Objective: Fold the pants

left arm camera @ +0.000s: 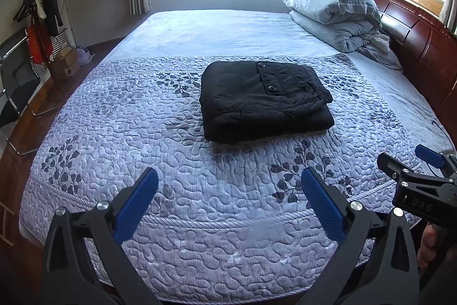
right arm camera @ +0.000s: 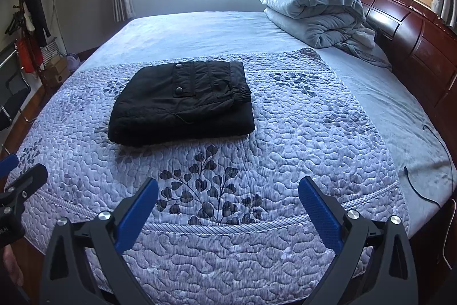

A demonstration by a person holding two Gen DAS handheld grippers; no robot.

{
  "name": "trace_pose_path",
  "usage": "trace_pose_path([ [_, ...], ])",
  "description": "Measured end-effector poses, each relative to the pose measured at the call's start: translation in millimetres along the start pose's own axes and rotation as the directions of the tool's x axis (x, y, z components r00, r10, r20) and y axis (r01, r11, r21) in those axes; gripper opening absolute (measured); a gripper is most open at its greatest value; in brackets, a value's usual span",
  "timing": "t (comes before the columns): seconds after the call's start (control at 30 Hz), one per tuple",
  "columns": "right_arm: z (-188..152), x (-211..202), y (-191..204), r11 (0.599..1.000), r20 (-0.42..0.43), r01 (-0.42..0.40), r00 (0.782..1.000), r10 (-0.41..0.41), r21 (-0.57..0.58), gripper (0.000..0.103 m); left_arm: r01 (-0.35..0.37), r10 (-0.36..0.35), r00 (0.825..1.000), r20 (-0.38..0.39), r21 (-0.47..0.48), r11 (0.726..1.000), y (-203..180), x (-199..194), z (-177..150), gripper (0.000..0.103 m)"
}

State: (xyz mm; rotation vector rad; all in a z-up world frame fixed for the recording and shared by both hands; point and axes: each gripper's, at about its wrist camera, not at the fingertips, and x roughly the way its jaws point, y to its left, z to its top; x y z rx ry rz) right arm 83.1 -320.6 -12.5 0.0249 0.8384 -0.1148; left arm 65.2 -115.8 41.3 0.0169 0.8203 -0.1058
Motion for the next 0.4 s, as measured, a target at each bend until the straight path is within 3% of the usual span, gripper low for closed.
trace_pose_path([
  [0.4, -2.0, 1.9, -1.9, 1.000, -0.007, 0.000, 1.000, 0.000, 0.008, 0.099, 0.031, -0.031, 0.999, -0.013, -0.025, 0.999, 2.4, 0.2, -0.2, 0.100],
])
